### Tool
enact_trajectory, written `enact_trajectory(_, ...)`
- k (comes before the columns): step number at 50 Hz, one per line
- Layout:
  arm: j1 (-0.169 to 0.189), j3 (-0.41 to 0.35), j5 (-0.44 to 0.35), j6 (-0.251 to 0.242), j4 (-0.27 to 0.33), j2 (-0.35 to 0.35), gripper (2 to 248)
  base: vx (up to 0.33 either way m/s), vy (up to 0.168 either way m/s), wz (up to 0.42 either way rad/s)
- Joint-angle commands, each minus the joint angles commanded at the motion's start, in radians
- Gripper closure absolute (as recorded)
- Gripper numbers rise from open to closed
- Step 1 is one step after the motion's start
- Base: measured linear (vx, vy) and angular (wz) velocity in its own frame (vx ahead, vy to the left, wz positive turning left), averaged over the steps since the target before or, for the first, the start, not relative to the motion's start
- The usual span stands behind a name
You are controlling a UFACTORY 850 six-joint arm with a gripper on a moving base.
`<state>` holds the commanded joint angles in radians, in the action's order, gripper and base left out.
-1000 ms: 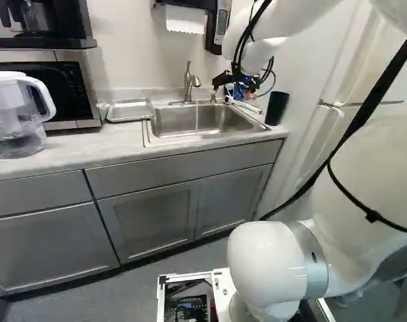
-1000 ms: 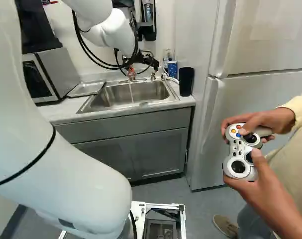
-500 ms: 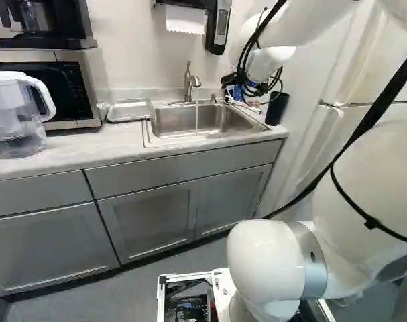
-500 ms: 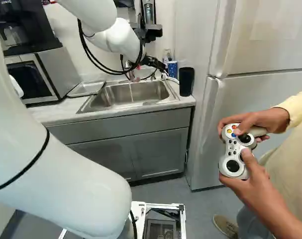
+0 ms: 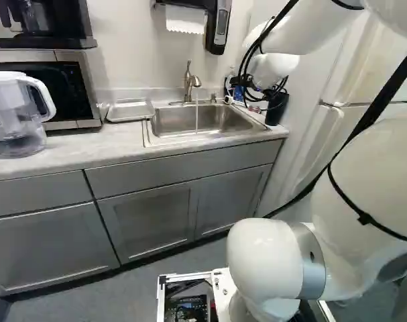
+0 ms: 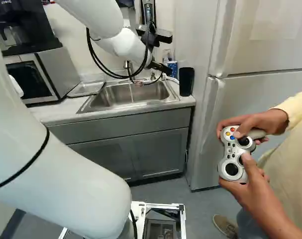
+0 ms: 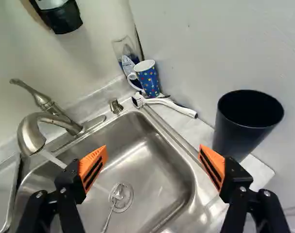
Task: Rinse the cup and place it in the tray
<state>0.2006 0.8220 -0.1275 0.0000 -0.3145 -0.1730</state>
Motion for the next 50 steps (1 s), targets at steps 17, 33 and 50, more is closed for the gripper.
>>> enact_trajectory(17, 0.040, -0.047, -0.045, 0.000, -0.103, -0.011, 3, 0.000, 0.000, 0.000)
enact_trajectory(33, 0.085, -0.068, -0.102, 0.000, -0.200, 0.004, 3, 0.000, 0.000, 0.000)
enact_trajectory(50, 0.112, -0.051, -0.148, 0.000, -0.303, 0.028, 3, 0.000, 0.000, 0.000)
